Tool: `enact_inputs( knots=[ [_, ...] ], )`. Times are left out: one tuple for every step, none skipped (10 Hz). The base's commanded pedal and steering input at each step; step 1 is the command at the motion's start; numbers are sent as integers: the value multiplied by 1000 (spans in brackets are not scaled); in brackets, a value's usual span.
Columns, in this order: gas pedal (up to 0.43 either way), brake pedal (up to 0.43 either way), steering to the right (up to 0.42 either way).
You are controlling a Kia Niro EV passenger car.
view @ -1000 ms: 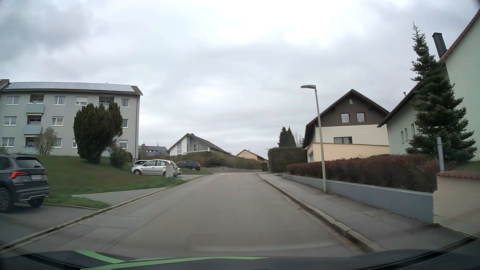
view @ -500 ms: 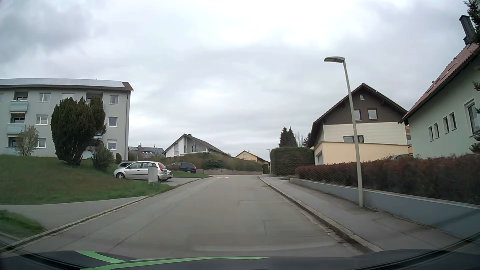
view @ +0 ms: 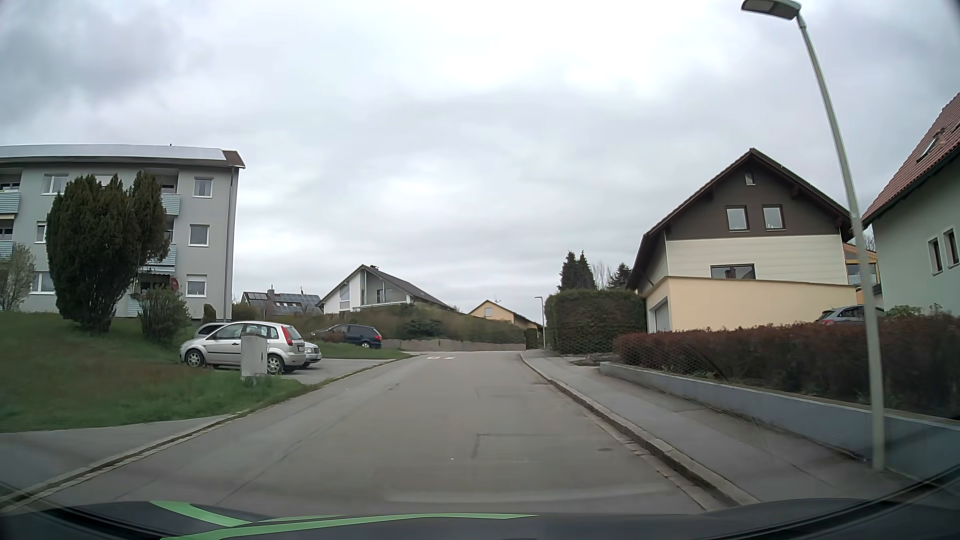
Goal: Follow the waypoints while adhering to traffic rules and regulations
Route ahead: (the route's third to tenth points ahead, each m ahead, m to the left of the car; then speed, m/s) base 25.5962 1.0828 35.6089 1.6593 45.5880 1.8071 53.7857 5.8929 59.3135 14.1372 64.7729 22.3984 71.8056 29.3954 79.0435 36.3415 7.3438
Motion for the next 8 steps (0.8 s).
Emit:
enact_inputs(
  knots=[
    [248, 0, 7],
    [248, 0, 7],
    [248, 0, 7],
    [248, 0, 7],
    [248, 0, 6],
    [248, 0, 7],
    [248, 0, 6],
    [248, 0, 6]
  ],
)
